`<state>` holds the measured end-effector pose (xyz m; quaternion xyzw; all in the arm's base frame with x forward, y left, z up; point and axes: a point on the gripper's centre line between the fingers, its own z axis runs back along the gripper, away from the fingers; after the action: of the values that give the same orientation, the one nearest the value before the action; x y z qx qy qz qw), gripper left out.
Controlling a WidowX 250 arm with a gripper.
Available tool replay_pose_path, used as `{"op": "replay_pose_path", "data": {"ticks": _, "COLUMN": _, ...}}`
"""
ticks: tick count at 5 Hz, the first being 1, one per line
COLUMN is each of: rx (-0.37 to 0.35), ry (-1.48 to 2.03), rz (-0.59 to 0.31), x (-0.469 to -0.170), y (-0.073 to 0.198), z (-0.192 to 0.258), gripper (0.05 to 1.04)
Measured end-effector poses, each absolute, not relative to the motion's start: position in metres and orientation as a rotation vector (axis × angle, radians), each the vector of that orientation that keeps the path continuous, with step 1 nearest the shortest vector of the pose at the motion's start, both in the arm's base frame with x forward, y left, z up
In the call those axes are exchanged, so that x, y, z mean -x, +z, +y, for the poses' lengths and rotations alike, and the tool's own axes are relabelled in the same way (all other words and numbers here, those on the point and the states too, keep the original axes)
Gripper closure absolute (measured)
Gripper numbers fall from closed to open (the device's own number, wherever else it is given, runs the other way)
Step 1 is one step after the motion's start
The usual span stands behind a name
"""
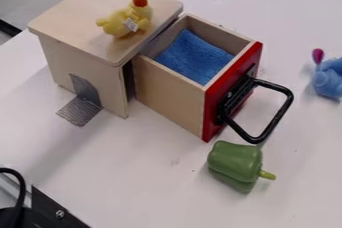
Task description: Put the yellow toy to the table
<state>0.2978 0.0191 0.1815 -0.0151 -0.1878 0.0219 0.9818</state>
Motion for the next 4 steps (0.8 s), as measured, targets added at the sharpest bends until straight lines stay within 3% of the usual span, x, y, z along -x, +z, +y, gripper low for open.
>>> {"op": "replay_pose_path", "data": {"ticks": 1, "rx": 0.007, "ry": 0.031, "rz": -0.401, "x": -0.274, "y": 0.187, "z": 0.048, "gripper": 0.083}}
{"op": "replay_pose_path", "data": {"ticks": 2, "rx": -0.038, "ry": -0.021, "rz": -0.39, "x": -0.273, "y": 0.177, "z": 0.081, "gripper": 0.083}}
{"op": "replay_pose_path", "data": {"ticks": 3, "rx": -0.066, "ry": -0.045, "rz": -0.315, "x": -0.277, "y": 0.153, "z": 0.095, "gripper": 0.083}}
{"op": "replay_pose_path", "data": {"ticks": 4, "rx": -0.047, "ry": -0.042, "rz": -0.266, "x": -0.282, "y": 0.13, "z": 0.097, "gripper": 0.083}}
